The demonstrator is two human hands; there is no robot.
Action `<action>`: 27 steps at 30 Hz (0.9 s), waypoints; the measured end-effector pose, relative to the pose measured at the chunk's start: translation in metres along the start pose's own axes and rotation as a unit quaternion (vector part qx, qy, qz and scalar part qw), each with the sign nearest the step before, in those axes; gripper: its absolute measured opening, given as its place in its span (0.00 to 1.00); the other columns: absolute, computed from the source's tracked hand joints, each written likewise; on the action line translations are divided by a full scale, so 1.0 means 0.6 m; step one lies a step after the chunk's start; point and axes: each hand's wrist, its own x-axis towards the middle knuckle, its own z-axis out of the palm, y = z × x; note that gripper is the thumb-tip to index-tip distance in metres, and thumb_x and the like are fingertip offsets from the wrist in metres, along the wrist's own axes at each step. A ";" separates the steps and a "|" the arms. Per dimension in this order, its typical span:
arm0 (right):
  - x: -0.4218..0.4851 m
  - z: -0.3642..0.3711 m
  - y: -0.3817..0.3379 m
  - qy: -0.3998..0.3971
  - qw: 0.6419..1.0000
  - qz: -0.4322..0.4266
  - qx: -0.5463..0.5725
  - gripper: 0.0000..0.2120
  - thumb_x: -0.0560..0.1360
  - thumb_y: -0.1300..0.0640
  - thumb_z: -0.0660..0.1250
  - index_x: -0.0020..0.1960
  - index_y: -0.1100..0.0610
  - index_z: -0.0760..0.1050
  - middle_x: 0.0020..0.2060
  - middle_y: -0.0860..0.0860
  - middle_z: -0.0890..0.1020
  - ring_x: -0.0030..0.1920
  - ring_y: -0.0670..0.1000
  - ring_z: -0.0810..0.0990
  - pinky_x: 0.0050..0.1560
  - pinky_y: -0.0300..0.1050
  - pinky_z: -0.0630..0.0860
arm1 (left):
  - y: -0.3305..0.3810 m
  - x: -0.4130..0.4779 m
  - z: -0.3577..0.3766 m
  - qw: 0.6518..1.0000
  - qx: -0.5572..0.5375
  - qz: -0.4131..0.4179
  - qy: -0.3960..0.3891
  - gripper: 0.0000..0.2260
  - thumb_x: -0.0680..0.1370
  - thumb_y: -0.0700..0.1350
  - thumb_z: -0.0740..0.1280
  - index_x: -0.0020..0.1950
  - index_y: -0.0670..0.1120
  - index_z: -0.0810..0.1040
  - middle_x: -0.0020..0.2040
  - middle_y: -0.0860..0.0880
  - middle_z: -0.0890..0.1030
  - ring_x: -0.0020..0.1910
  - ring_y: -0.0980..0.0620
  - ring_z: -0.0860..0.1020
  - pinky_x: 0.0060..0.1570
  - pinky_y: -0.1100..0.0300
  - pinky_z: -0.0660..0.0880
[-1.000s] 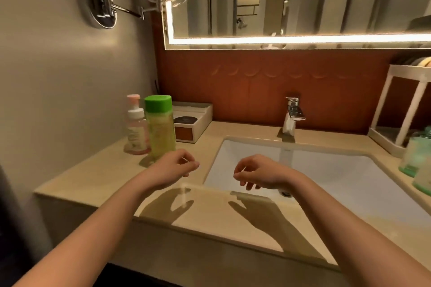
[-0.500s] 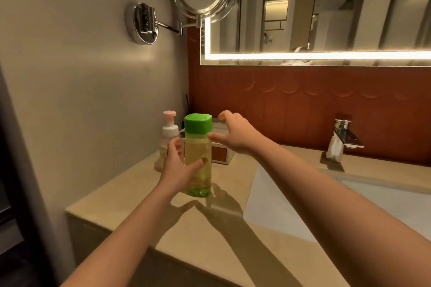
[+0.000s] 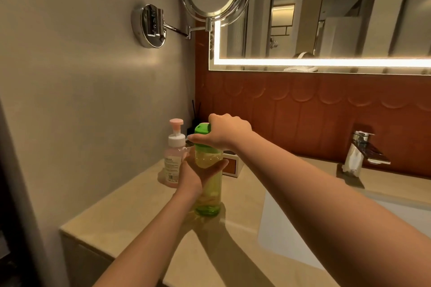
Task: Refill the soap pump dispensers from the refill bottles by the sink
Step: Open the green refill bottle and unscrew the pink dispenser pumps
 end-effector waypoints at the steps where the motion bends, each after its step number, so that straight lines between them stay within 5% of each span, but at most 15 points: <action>1: -0.002 -0.002 -0.003 0.005 1.000 0.003 -0.016 0.31 0.67 0.27 0.58 0.50 0.54 0.70 0.42 0.51 0.76 0.45 0.53 0.78 0.45 0.47 0.76 | -0.002 -0.005 -0.001 0.998 0.050 0.025 -0.010 0.25 0.64 0.53 0.75 0.56 0.55 0.70 0.54 0.50 0.75 0.58 0.45 0.74 0.46 0.55 0.77; 7: -0.012 -0.024 -0.018 -0.011 0.997 -0.008 -0.070 0.32 0.65 0.25 0.59 0.47 0.55 0.72 0.38 0.50 0.75 0.43 0.52 0.78 0.40 0.43 0.73 | -0.019 -0.032 -0.019 0.975 0.205 0.089 -0.009 0.34 0.67 0.49 0.75 0.70 0.46 0.64 0.58 0.54 0.69 0.62 0.54 0.70 0.56 0.63 0.65; 13: -0.039 -0.036 -0.015 -0.020 0.998 -0.028 -0.057 0.28 0.68 0.29 0.60 0.46 0.55 0.73 0.33 0.48 0.73 0.33 0.47 0.73 0.31 0.38 0.69 | -0.028 -0.054 -0.017 0.978 0.149 0.129 -0.068 0.22 0.70 0.40 0.72 0.54 0.60 0.66 0.50 0.60 0.75 0.47 0.65 0.75 0.44 0.73 0.73; 17: -0.063 -0.038 -0.008 -0.012 0.999 -0.041 -0.030 0.24 0.70 0.32 0.61 0.45 0.54 0.72 0.33 0.48 0.74 0.32 0.47 0.73 0.31 0.37 0.70 | -0.034 -0.079 -0.014 0.978 0.134 0.135 -0.084 0.27 0.59 0.55 0.78 0.52 0.61 0.67 0.44 0.64 0.80 0.44 0.69 0.78 0.43 0.73 0.74; 20: -0.079 -0.044 0.003 -0.014 0.998 -0.068 0.003 0.25 0.71 0.33 0.61 0.53 0.54 0.75 0.39 0.49 0.78 0.37 0.49 0.76 0.35 0.39 0.75 | -0.037 -0.084 -0.015 0.981 0.110 0.126 -0.096 0.36 0.48 0.63 0.79 0.52 0.59 0.70 0.42 0.64 0.82 0.42 0.67 0.79 0.45 0.67 0.77; 23: -0.092 -0.045 0.020 -0.089 0.986 -0.099 0.097 0.29 0.73 0.38 0.63 0.68 0.53 0.67 0.51 0.52 0.77 0.48 0.52 0.77 0.44 0.43 0.78 | -0.041 -0.086 -0.019 0.980 0.096 0.128 -0.116 0.40 0.45 0.67 0.77 0.53 0.56 0.72 0.42 0.61 0.83 0.44 0.61 0.81 0.48 0.54 0.79; 27: -0.092 -0.061 0.028 -0.180 0.964 -0.123 0.154 0.22 0.75 0.50 0.65 0.67 0.50 0.66 0.54 0.51 0.73 0.55 0.53 0.74 0.48 0.43 0.74 | -0.033 -0.102 -0.007 0.976 0.104 0.150 -0.115 0.38 0.49 0.67 0.77 0.54 0.55 0.72 0.44 0.61 0.83 0.45 0.62 0.81 0.43 0.62 0.78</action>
